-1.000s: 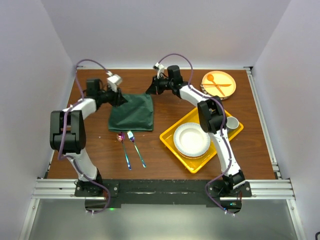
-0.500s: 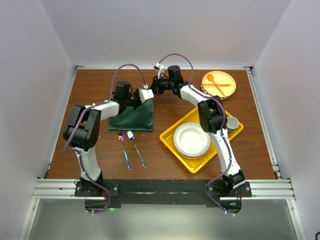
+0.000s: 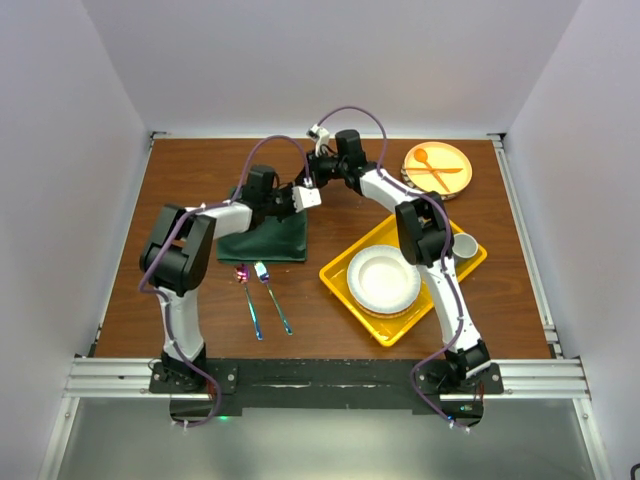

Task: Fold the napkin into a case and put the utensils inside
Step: Fold the lower triangle-folded napkin at the center of the board.

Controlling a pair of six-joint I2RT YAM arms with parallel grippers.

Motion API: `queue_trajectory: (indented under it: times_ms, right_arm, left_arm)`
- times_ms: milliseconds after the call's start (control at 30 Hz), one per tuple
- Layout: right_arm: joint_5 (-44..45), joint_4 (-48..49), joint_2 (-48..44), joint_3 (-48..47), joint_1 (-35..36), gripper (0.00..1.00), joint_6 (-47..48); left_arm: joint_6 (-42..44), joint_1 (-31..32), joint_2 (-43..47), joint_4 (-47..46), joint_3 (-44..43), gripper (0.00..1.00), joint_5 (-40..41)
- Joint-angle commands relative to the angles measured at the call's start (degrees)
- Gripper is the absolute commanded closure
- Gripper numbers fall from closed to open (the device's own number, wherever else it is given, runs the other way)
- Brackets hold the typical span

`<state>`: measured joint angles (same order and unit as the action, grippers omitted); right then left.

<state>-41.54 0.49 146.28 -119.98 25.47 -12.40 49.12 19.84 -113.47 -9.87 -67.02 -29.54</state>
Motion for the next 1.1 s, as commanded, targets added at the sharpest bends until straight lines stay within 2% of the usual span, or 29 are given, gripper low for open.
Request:
queue_trajectory:
  times_ms: [0, 267, 467, 767, 900, 1067]
  right_arm:
    - [-0.8, 1.2, 0.7, -2.4, -0.2, 1.0, -0.1]
    - [-3.4, 1.1, 0.1, -1.6, -0.4, 1.0, -1.1]
    - [-6.5, -0.3, -2.2, 0.9, -0.8, 1.0, -1.7]
    - [-7.2, -6.8, -2.5, 3.9, -0.7, 1.0, 1.3]
    - [-4.2, -8.5, -1.2, 2.8, -1.0, 1.0, 1.9]
    - [-1.9, -10.9, 0.5, 0.7, -1.4, 1.0, 2.3]
  left_arm:
    - [3.3, 0.8, -2.2, 0.6, -3.9, 0.87, 0.1]
    - [11.8, 2.3, -5.2, 9.8, -7.0, 0.89, 3.2]
    - [14.8, 2.3, -7.3, 15.6, -8.7, 0.93, 5.5]
    - [11.2, 2.2, -4.8, 13.0, -7.6, 0.92, 5.7]
    - [7.8, 2.2, 0.7, 10.7, -5.9, 0.89, 3.4]
    - [6.6, 1.9, 7.4, 16.3, -5.8, 0.89, 1.9]
